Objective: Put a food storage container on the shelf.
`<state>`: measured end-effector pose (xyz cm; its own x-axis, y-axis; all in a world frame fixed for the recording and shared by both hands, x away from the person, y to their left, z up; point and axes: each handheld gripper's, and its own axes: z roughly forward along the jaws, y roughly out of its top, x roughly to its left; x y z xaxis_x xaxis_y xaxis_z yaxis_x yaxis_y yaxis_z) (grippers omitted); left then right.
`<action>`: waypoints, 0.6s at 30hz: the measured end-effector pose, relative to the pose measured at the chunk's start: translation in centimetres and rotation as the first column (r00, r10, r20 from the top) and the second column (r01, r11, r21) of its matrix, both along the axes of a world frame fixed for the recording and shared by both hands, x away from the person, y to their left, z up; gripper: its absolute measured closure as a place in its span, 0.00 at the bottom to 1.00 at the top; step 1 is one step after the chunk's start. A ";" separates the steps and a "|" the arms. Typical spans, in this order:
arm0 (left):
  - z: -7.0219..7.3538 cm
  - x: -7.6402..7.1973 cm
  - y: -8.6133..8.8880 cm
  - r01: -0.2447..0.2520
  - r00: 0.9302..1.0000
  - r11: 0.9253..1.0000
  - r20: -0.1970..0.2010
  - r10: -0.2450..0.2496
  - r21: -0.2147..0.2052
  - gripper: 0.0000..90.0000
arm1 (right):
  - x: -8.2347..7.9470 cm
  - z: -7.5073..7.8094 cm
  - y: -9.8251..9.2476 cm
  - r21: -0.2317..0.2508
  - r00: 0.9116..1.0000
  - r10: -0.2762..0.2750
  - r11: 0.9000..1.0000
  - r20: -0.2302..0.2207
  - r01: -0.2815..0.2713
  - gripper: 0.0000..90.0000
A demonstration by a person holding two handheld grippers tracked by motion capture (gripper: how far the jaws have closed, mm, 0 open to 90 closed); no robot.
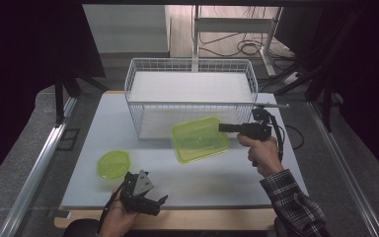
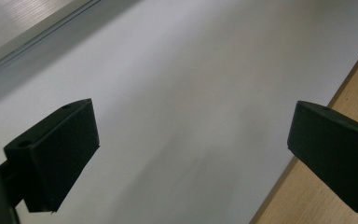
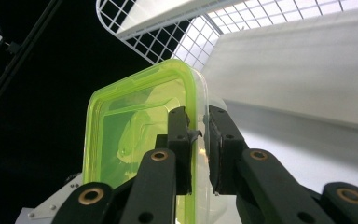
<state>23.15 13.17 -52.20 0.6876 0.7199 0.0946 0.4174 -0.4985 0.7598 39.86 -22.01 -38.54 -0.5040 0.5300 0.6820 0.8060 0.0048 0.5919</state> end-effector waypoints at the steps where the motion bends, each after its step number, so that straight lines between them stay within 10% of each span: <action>1: 0.0 0.0 0.0 0.000 1.000 1.000 0.000 0.000 0.000 0.02 | 0.1 0.2 0.1 -0.002 1.000 -0.001 1.000 0.003 0.001 0.89; 18: 0.0 0.1 0.0 -0.001 1.000 1.000 -0.007 0.001 0.002 0.02 | 1.8 3.5 0.6 0.031 0.999 -0.031 0.999 0.022 0.030 0.89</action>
